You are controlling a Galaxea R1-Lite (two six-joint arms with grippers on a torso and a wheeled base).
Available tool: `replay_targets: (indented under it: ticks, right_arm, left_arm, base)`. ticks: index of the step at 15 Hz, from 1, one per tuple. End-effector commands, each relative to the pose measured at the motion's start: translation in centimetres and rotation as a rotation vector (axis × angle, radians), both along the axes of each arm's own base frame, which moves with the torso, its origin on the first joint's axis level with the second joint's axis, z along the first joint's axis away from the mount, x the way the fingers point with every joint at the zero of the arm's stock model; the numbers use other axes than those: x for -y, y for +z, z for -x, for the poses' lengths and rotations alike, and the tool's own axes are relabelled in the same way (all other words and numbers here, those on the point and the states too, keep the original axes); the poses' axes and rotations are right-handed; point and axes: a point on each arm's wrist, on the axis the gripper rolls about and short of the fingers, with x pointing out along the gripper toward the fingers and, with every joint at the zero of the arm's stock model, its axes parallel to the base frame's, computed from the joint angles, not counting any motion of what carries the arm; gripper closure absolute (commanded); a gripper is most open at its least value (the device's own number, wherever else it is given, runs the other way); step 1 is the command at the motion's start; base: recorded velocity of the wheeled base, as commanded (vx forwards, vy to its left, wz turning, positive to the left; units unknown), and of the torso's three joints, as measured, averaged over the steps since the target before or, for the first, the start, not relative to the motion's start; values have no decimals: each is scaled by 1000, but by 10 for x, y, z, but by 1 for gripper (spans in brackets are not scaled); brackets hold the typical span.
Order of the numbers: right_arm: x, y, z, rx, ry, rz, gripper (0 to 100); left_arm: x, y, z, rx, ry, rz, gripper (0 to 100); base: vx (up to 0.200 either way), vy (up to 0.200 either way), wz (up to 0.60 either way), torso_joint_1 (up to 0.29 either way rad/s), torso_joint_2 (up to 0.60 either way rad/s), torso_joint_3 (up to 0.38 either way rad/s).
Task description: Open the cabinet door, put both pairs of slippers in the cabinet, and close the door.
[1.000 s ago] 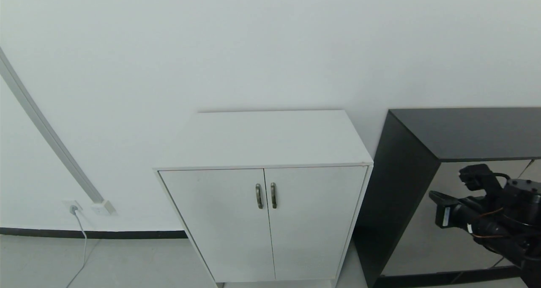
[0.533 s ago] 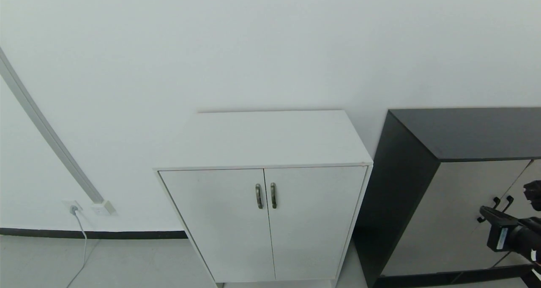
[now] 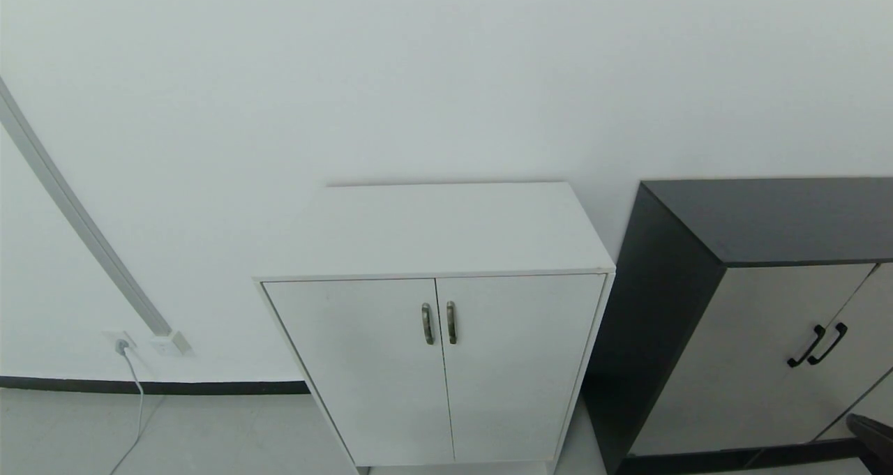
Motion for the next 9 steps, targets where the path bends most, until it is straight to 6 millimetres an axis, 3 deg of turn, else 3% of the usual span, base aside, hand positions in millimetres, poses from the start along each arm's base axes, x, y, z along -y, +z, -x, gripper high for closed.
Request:
replay_targets:
  ticks: [1,5,9]
  right_arm:
    - [-5,-2,42,62,12,2,100]
    - [-8,-19,74,56,16,0,100]
    - [-9,-25,83,61,35,2,100]
  left_arm:
    - [0,0,0,0,0,1,100]
    - [0,0,0,0,2,1,100]
    - [0,0,0,0,2,1,100]
  base:
    - [0,0,0,0,0,0]
    - [0,0,0,0,0,0]
    - [0,0,0,0,0,0]
